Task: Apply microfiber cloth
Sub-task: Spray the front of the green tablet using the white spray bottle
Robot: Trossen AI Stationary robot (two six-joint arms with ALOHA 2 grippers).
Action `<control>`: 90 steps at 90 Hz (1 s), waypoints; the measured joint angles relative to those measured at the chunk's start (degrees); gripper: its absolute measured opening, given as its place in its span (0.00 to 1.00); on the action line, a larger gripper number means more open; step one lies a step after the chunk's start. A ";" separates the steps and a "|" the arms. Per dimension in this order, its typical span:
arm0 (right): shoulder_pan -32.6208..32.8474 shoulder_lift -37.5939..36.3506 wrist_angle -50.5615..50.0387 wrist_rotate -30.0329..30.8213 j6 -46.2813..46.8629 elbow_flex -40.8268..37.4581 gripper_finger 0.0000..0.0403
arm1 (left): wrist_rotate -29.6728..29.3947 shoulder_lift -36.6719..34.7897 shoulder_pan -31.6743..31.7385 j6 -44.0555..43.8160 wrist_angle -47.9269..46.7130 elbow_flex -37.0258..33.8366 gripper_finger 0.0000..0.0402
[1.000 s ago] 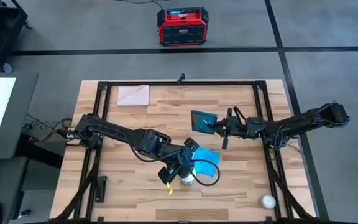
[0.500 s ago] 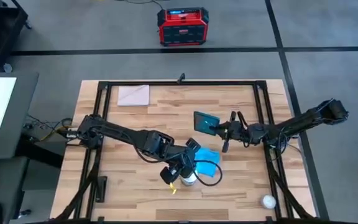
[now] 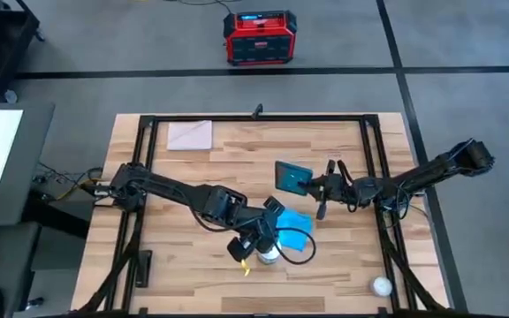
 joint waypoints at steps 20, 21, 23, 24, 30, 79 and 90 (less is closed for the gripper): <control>0.00 0.00 -0.02 -0.35 0.02 0.02 0.03 | 0.63 0.02 0.02 -0.93 -0.34 -0.02 0.00; 0.00 0.00 -0.02 -0.35 0.03 0.02 0.03 | 0.63 0.02 0.02 -0.94 -0.35 -0.02 0.00; 0.00 0.00 0.00 -0.36 0.03 0.02 0.03 | 0.63 0.02 0.02 -0.95 -0.32 -0.02 0.00; 0.00 0.00 0.00 -0.36 0.03 0.02 0.03 | 0.63 0.02 0.02 -0.97 -0.31 -0.02 0.00; 0.00 0.00 -0.02 -0.35 0.04 0.02 0.03 | 0.70 0.04 0.02 -1.32 -0.29 -0.02 0.00; -0.14 0.00 -0.23 -3.54 4.16 0.07 0.03 | 1.01 0.52 0.04 -1.93 0.10 -0.07 0.00; -0.11 0.02 -0.47 -5.19 5.81 0.07 0.03 | 0.96 0.52 0.04 -1.92 0.05 -0.07 0.00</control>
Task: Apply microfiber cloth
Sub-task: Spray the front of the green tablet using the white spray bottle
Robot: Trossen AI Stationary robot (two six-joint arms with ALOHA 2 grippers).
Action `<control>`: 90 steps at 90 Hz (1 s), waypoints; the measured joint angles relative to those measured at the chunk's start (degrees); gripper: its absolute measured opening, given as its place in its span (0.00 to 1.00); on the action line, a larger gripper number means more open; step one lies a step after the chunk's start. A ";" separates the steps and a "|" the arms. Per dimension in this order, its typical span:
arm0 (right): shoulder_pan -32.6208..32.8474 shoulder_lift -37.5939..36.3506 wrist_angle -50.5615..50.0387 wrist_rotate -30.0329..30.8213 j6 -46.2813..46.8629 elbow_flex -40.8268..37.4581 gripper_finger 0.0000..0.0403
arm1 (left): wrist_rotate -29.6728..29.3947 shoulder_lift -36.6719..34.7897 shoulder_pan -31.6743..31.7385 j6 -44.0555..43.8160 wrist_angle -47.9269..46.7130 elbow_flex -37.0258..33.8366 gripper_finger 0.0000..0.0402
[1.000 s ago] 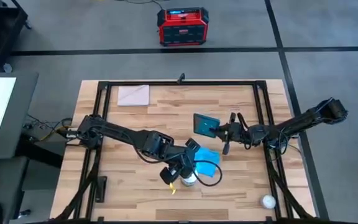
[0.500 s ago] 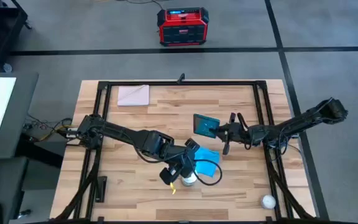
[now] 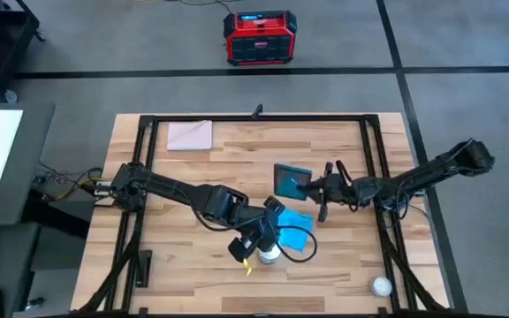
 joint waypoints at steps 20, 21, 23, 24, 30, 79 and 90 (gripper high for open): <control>0.18 0.00 -1.89 -0.75 1.95 0.00 0.03 | 0.02 0.00 0.00 0.02 0.08 0.00 0.00; 0.22 0.00 -1.88 -0.77 1.98 0.00 0.03 | 0.01 0.00 0.00 0.02 0.08 0.00 0.00; 0.32 0.00 -1.83 -0.81 2.14 0.00 0.03 | 0.00 0.00 0.00 0.02 0.08 0.00 0.00; 0.38 0.00 -1.81 -0.84 2.18 0.00 0.03 | 0.00 0.01 0.00 0.02 0.08 0.00 0.00; 0.52 0.00 -1.80 -1.05 2.32 0.00 0.03 | 0.02 0.02 0.00 0.02 0.12 0.00 0.00; 0.52 0.00 -3.18 -1.03 3.18 0.00 0.03 | -4.59 0.13 -0.02 -0.42 1.98 -0.10 0.00; 0.52 0.00 -3.16 -1.03 2.94 0.00 0.03 | -4.82 0.15 0.00 -0.40 3.18 -0.11 0.00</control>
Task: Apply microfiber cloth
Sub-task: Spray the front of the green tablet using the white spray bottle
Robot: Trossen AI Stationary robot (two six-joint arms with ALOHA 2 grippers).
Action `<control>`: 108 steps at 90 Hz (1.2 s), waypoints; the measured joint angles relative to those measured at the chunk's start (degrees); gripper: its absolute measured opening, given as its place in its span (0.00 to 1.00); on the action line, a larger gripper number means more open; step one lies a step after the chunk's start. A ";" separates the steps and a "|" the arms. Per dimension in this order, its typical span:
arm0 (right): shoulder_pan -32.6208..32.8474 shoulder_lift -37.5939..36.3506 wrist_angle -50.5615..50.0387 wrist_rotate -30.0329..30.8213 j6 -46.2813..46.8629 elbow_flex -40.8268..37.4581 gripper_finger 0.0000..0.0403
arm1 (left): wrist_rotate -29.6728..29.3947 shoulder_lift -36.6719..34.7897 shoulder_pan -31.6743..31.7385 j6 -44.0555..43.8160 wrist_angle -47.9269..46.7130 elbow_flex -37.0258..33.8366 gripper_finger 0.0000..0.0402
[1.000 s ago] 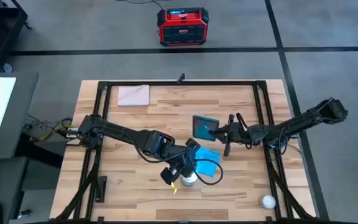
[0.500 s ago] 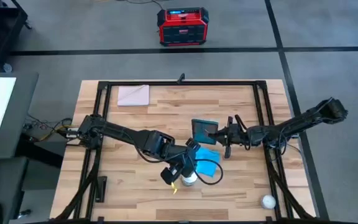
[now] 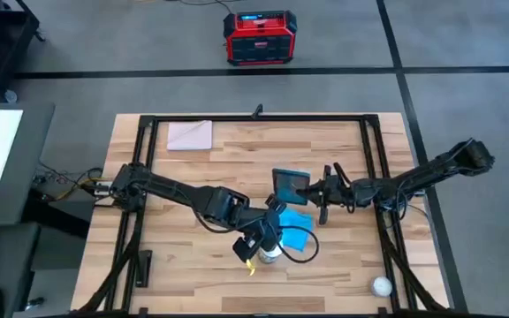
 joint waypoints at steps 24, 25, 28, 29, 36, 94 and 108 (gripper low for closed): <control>0.00 0.00 0.24 0.02 -0.22 0.00 0.03 | -0.19 0.02 0.00 0.20 0.51 0.00 0.00; 0.00 0.00 0.24 0.03 -0.22 0.00 0.03 | -0.19 0.02 0.00 0.20 0.51 0.00 0.00; 0.00 0.00 0.24 0.03 -0.23 0.00 0.03 | -0.19 0.02 0.00 0.20 0.51 0.00 0.00; 0.00 0.00 0.24 0.03 -0.23 0.00 0.03 | -0.19 0.02 0.00 0.20 0.51 0.00 0.00; 0.00 0.00 0.24 0.05 -0.24 0.00 0.03 | -0.21 0.02 0.00 0.20 0.53 0.00 0.00; 0.00 0.00 0.27 0.21 -0.66 0.00 0.03 | -4.67 -0.17 -0.11 0.69 0.24 0.00 0.00; 0.00 0.00 0.27 0.20 -0.81 0.00 0.03 | -7.80 -0.61 -0.17 0.99 -0.37 0.02 0.00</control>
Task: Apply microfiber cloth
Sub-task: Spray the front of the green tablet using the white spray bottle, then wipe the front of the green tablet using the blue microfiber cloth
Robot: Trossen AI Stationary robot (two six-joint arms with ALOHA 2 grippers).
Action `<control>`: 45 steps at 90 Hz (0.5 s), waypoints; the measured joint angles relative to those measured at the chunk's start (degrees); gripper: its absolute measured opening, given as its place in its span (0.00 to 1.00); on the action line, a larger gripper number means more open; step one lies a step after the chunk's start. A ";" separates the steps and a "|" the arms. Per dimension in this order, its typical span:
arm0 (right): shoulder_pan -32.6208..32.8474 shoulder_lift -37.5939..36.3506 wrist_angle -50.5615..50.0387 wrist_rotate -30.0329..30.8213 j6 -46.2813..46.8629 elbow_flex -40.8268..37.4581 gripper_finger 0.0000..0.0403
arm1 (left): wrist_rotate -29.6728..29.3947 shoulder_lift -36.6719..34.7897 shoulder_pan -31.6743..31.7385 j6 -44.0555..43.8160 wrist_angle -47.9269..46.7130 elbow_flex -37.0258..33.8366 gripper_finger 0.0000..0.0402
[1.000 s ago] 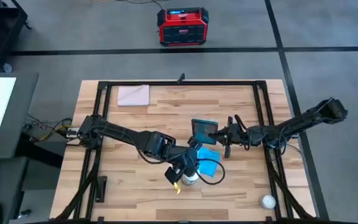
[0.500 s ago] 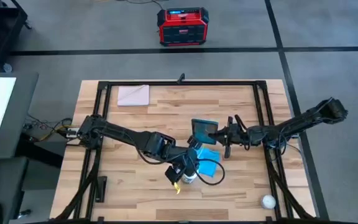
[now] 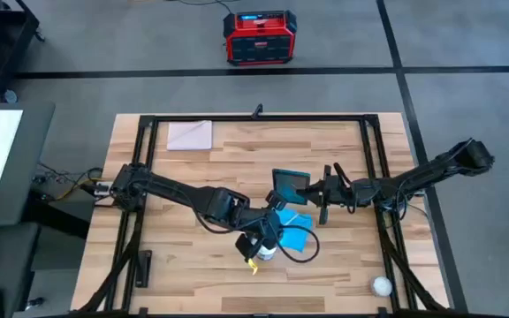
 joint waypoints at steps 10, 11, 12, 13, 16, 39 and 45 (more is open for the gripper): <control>-0.01 0.00 -0.01 -0.01 -0.01 0.00 0.03 | -2.55 -0.49 0.51 -0.34 -1.80 0.07 0.00; -0.02 0.00 -0.02 -0.02 -0.02 0.00 0.03 | -2.67 -0.50 0.64 -0.48 -1.98 0.07 0.00; -0.03 0.00 -0.02 -0.02 -0.10 0.00 0.03 | -2.65 -0.52 0.76 -0.62 -2.12 0.07 0.00; -0.04 0.00 -0.02 -0.02 -0.17 0.00 0.03 | -2.65 -0.53 0.88 -0.79 -2.23 0.07 0.00; -0.02 -0.02 0.00 -0.02 -0.26 0.00 0.03 | -2.78 -0.57 1.24 -1.45 -2.45 0.07 0.00; -0.02 -0.11 -0.04 -0.03 -0.90 0.00 0.03 | -2.11 -0.57 4.72 -7.29 -6.71 0.07 0.00; -0.16 -0.15 -0.05 -0.05 -1.31 0.00 0.03 | -0.61 -0.55 5.63 -8.91 -6.90 0.07 0.00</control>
